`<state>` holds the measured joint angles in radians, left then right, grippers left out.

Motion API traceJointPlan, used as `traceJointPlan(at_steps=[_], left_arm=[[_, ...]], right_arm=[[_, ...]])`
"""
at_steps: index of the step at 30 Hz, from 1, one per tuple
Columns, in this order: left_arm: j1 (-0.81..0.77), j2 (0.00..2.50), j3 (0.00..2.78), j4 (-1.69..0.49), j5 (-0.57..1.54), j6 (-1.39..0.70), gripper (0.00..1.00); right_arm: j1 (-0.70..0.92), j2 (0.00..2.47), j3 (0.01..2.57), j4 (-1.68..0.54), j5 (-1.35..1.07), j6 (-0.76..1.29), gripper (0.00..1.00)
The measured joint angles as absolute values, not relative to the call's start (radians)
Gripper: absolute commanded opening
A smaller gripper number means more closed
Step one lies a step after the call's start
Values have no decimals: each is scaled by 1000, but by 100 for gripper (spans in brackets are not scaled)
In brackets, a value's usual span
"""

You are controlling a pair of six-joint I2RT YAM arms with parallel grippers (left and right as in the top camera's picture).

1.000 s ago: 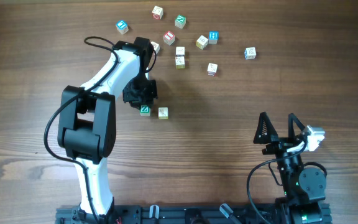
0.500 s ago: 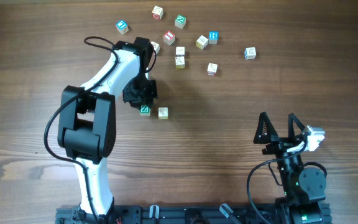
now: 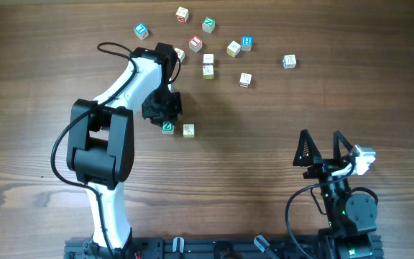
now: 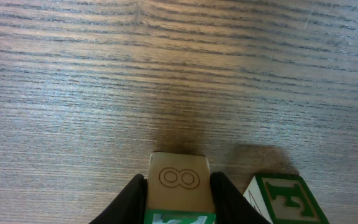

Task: Form a horizontal line

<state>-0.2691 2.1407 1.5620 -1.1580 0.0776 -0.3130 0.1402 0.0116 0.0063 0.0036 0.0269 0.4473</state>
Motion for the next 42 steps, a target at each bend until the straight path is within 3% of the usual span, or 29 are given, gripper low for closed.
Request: traceJointPlan(at_steps=[23, 27, 32, 34, 37, 40, 42], left_arm=[[-269, 2141, 1562, -1149, 81, -313, 29], [-269, 2141, 1562, -1150, 81, -316, 41], [-269, 2141, 1561, -1114, 81, -320, 43], [-269, 2141, 1561, -1096, 81, -320, 40], [-269, 2141, 1560, -1047, 81, -321, 24], [-269, 2141, 1560, -1036, 77, -324, 22], [-269, 2141, 1560, -1050, 76, -324, 13]], right_arm=[[140, 12, 6, 4, 27, 447, 100], [140, 12, 6, 4, 27, 447, 100], [140, 12, 6, 4, 27, 447, 100], [140, 12, 6, 4, 27, 447, 100], [140, 12, 6, 4, 27, 447, 100], [140, 12, 6, 4, 27, 447, 100], [140, 12, 6, 4, 27, 447, 100]])
